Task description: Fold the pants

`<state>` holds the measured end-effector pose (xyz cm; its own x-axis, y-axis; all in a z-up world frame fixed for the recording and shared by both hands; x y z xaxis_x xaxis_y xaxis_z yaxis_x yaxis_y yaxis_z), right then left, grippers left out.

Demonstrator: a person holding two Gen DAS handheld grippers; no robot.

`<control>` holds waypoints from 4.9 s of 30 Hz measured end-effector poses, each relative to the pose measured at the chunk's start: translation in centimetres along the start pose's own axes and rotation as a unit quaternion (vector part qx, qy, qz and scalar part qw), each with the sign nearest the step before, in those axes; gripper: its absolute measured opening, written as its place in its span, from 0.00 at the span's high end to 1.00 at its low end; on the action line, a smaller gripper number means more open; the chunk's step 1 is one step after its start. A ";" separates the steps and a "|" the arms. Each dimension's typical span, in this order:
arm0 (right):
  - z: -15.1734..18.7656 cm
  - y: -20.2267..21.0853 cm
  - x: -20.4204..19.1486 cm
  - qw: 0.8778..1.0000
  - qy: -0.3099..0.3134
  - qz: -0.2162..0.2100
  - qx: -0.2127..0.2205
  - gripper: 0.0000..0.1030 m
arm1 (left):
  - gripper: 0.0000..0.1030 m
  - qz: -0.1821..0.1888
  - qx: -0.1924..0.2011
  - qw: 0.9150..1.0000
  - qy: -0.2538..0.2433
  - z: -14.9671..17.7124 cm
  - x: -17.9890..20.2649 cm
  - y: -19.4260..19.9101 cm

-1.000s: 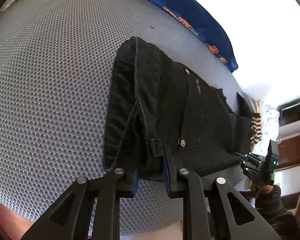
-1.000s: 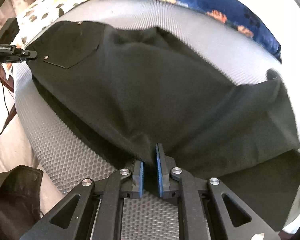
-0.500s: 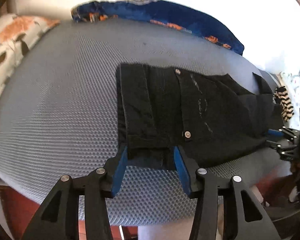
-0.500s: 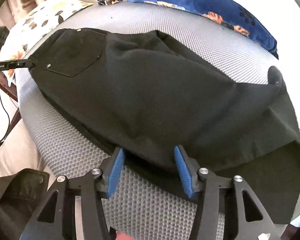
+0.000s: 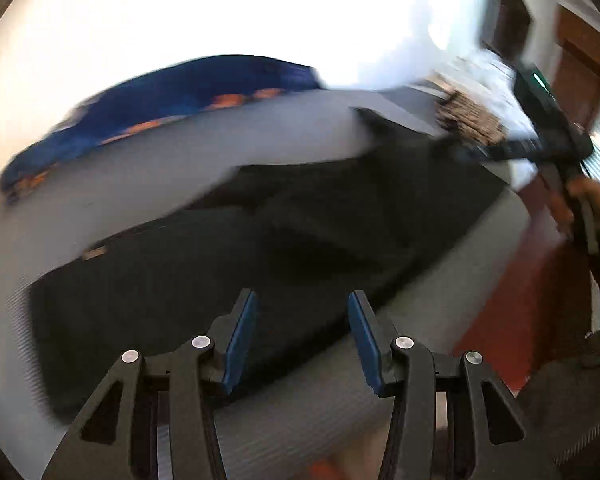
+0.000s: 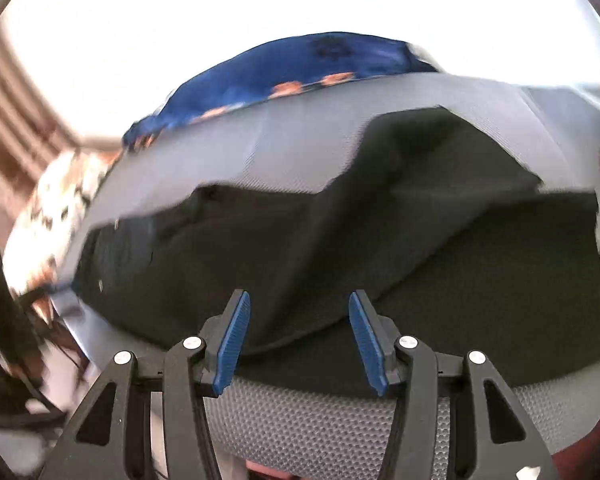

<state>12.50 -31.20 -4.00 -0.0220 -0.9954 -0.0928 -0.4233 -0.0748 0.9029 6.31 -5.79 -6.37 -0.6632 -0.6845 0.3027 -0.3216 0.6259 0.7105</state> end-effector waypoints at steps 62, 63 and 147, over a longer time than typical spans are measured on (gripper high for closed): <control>-19.6 -2.1 16.9 0.953 -0.295 -0.059 0.036 0.95 | 0.84 0.122 -0.059 0.990 0.027 -4.6 6.9 -14.8; -20.3 -1.3 15.9 0.955 -0.287 -0.065 0.044 0.95 | 0.84 0.117 -0.056 0.991 0.027 -4.7 6.9 -14.6; -2.0 4.2 16.4 0.974 -0.195 0.112 0.039 0.63 | 0.54 -0.031 0.039 0.993 0.103 -2.7 -2.9 -4.0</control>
<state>12.17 -47.95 -0.84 -0.4572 -0.8872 -0.0622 -0.4359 0.1626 0.8852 11.40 -7.35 -8.39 -0.4904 -0.7797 0.3893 -0.4142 0.6016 0.6831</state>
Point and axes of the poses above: each gripper's, at about its wrist camera, not at the fingertips, and y roughly against the way its jaws point, x to its right, z to its underside, the point moved 7 cm from there along -y, roughly the way its jaws point, and after that the axes turned 14 degrees about z, right-handed, at the moved point
